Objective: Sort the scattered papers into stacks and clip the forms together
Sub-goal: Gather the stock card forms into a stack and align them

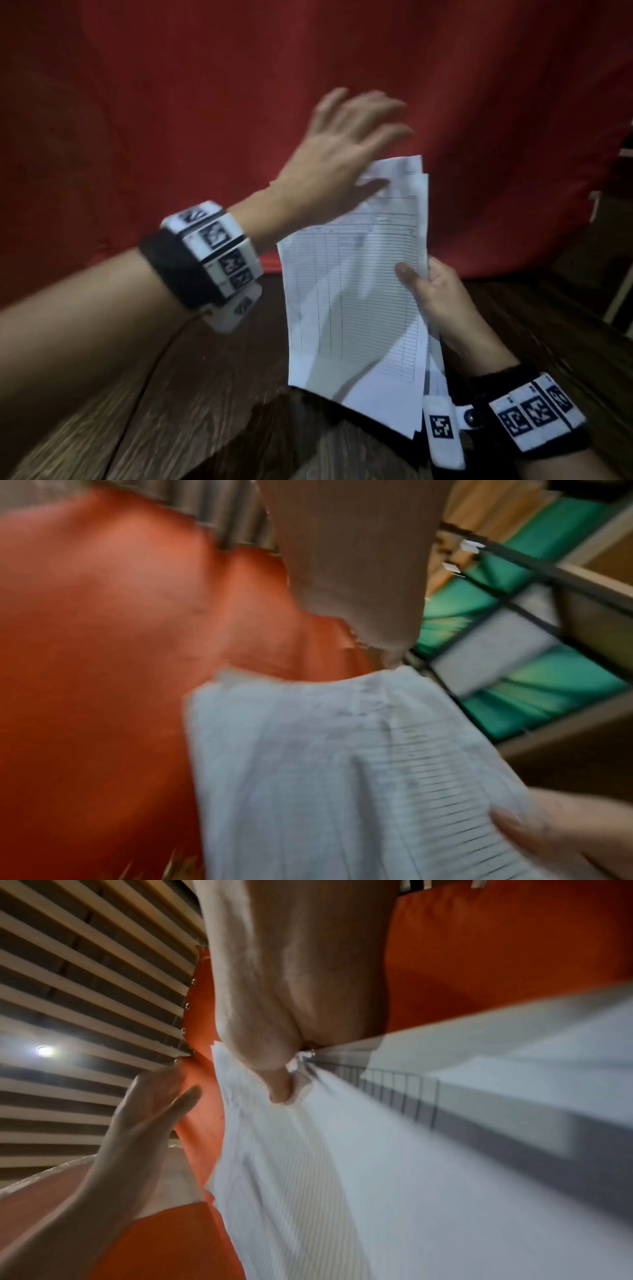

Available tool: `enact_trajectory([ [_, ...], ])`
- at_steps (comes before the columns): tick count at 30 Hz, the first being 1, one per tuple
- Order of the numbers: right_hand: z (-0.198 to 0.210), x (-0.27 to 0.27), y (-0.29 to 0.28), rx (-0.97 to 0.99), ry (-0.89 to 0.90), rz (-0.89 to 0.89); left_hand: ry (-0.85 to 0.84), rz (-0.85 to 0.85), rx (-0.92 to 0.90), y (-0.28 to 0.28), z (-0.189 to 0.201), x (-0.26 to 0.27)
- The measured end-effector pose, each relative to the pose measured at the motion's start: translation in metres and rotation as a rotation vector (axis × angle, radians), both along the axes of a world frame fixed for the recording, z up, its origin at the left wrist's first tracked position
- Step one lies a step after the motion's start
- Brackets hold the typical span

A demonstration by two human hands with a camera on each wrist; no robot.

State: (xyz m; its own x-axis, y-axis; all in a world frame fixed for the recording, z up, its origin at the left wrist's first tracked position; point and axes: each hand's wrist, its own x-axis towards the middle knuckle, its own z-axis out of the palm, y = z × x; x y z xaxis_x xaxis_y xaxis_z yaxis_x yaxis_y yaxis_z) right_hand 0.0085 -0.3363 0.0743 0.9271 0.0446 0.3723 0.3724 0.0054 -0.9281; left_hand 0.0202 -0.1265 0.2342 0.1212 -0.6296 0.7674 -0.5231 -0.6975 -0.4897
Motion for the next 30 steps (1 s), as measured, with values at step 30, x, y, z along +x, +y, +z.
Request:
enact_trajectory([
  [30, -0.01, 0.023, 0.048, 0.217, -0.248, -0.216, 0.965, -0.632, -1.322, 0.086, -0.168, -0.007],
])
